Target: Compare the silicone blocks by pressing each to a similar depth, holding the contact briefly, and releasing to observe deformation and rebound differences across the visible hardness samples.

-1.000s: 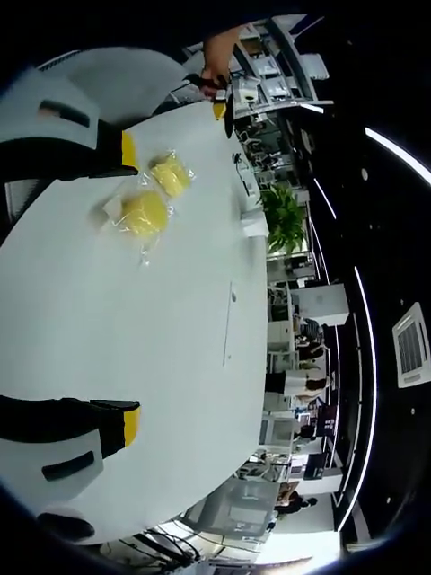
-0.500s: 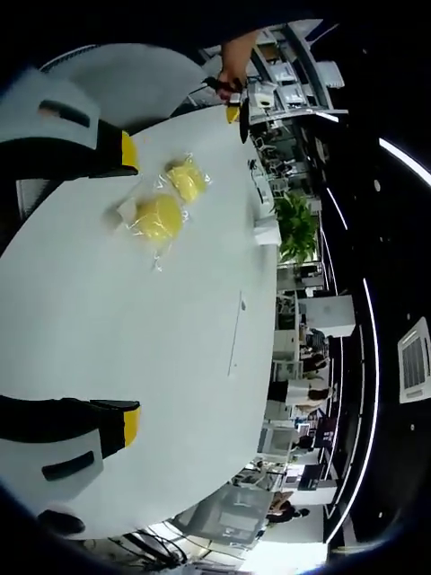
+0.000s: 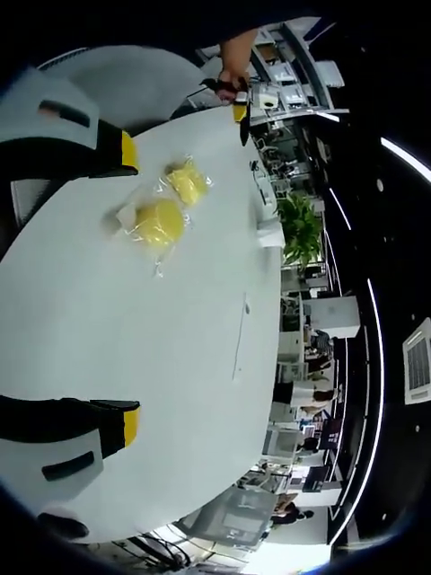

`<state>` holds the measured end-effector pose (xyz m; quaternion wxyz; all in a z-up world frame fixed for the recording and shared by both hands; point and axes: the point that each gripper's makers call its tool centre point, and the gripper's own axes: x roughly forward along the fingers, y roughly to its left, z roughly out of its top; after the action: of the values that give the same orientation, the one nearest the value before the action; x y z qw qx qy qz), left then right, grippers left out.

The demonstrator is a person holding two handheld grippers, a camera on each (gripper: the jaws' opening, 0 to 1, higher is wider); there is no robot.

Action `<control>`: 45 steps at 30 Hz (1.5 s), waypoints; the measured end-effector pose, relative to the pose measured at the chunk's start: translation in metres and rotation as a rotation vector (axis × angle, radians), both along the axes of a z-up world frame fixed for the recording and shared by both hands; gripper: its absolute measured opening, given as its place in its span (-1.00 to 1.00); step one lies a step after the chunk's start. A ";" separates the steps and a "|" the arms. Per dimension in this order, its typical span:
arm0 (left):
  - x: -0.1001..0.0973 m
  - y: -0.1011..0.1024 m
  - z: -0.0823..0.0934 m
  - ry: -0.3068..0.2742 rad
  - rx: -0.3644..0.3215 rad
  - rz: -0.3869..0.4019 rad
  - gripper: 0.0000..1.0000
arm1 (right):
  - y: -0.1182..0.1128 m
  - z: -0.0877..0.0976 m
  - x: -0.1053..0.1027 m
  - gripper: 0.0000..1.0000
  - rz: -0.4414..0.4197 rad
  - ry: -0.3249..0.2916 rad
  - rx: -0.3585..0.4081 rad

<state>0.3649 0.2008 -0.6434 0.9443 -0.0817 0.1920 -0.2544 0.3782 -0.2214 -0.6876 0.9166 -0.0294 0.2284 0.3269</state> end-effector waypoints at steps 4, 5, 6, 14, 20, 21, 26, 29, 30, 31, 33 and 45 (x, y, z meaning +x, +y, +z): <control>0.013 -0.017 0.016 0.009 -0.027 -0.023 1.00 | 0.002 0.001 -0.001 0.93 0.002 -0.003 0.002; 0.016 -0.027 0.019 0.028 -0.052 -0.042 1.00 | 0.001 0.001 -0.001 0.93 0.000 -0.002 0.004; 0.019 -0.031 0.020 0.039 -0.064 -0.045 1.00 | 0.000 0.000 -0.001 0.93 -0.005 -0.001 0.007; 0.045 -0.089 0.026 0.104 -0.163 -0.124 1.00 | -0.004 0.002 -0.005 0.93 -0.020 -0.003 0.015; 0.067 -0.125 0.006 0.201 -0.194 -0.168 1.00 | -0.007 0.004 -0.014 0.93 -0.018 -0.004 0.019; 0.070 -0.127 0.003 0.210 -0.203 -0.171 1.00 | -0.007 0.004 -0.015 0.93 -0.016 -0.004 0.017; 0.083 -0.142 -0.014 0.266 -0.231 -0.177 1.00 | -0.005 0.006 -0.017 0.93 -0.012 -0.012 0.019; 0.087 -0.154 -0.021 0.290 -0.246 -0.182 1.00 | -0.005 0.007 -0.017 0.93 -0.016 -0.014 0.027; 0.087 -0.157 -0.024 0.304 -0.254 -0.180 1.00 | -0.004 0.007 -0.017 0.93 -0.015 -0.013 0.026; 0.088 -0.159 -0.027 0.314 -0.257 -0.180 1.00 | -0.004 0.007 -0.017 0.93 -0.011 -0.011 0.026; 0.089 -0.163 -0.036 0.339 -0.265 -0.173 1.00 | -0.003 0.007 -0.016 0.93 -0.005 -0.011 0.027; 0.097 -0.179 -0.082 0.591 -0.417 -0.078 0.85 | 0.003 0.005 -0.016 0.93 0.009 0.000 0.047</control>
<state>0.4622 0.0216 -0.7252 0.8007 -0.3352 0.4035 -0.2893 0.3622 -0.2180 -0.6824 0.9154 -0.0088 0.2207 0.3365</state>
